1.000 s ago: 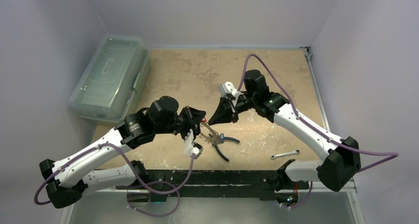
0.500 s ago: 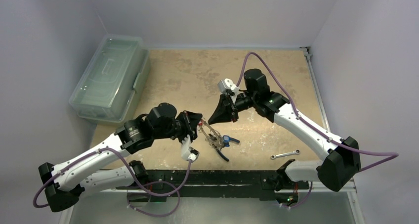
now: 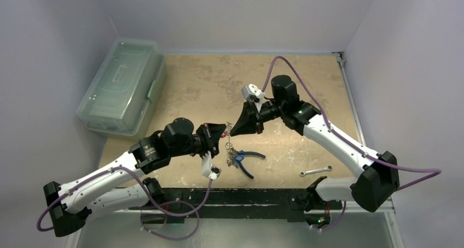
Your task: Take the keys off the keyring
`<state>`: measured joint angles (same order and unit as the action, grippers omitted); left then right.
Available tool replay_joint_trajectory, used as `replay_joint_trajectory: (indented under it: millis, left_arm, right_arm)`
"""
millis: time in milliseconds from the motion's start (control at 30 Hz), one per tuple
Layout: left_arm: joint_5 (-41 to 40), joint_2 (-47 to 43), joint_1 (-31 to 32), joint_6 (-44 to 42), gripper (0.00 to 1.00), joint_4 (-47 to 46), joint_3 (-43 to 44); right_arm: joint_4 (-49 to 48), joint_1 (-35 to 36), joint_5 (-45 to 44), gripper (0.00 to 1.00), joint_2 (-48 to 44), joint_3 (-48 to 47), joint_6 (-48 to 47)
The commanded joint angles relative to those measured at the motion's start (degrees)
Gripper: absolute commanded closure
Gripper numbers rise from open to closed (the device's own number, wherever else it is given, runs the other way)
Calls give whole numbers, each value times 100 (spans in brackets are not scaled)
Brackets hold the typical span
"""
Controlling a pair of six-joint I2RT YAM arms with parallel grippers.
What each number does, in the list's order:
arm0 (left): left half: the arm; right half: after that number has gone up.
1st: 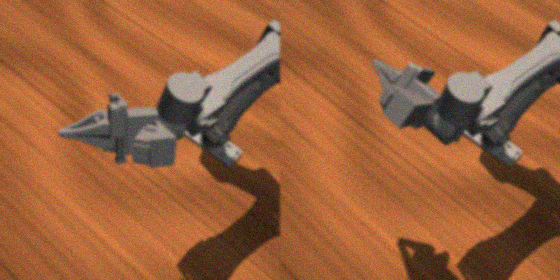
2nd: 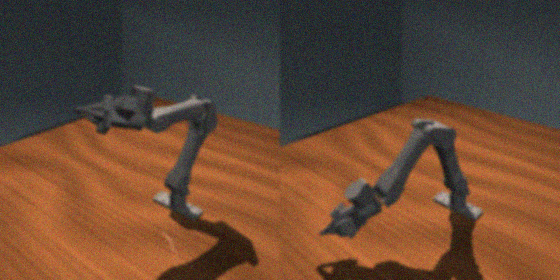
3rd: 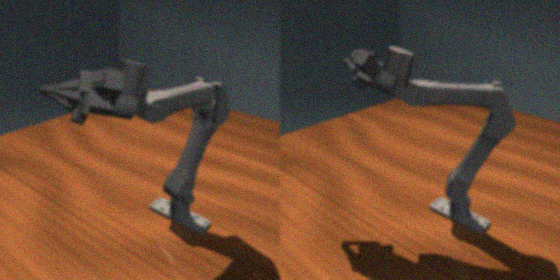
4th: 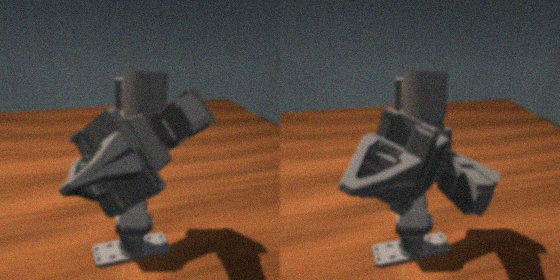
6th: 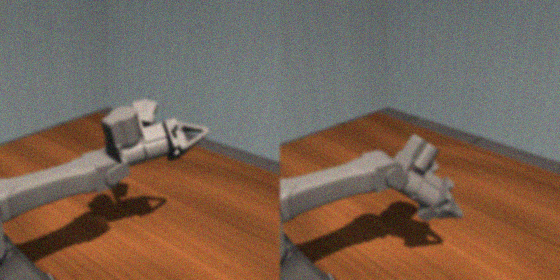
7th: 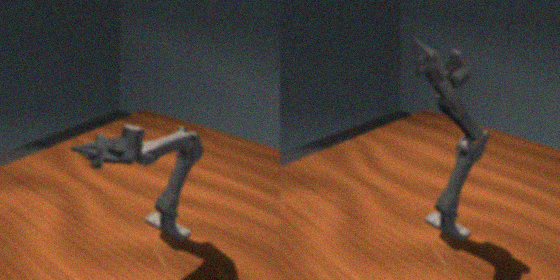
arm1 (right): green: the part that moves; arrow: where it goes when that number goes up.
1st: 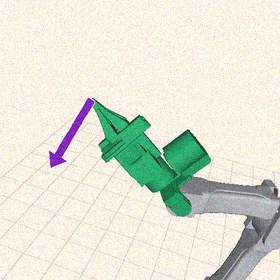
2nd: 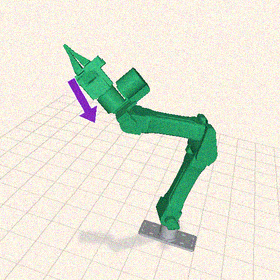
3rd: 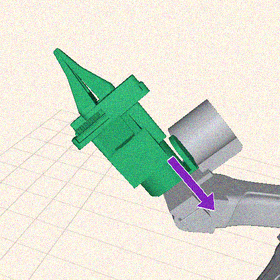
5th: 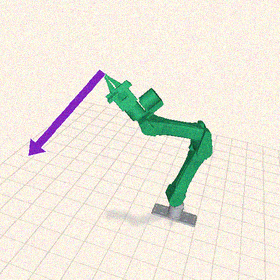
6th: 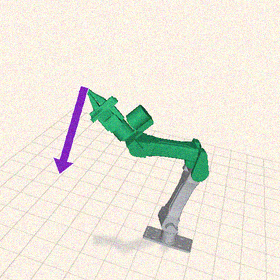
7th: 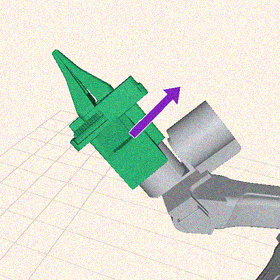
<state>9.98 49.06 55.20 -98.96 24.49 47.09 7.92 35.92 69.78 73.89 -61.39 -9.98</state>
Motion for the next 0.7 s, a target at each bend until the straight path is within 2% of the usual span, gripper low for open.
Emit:
replay_joint_trajectory:
  millis: [0,267,667]
  left_arm:
    - [-83,-188,17,-341,100,-351,-294]
    - [-289,-268,17,-459,100,-718,-526]
    - [-431,-11,17,113,100,-692,-129]
  right_arm:
    - [-540,-20,113,100,-24,-14,348]
    - [-538,-17,159,100,-30,-1,367]
    - [339,-12,194,100,-129,-9,-541]
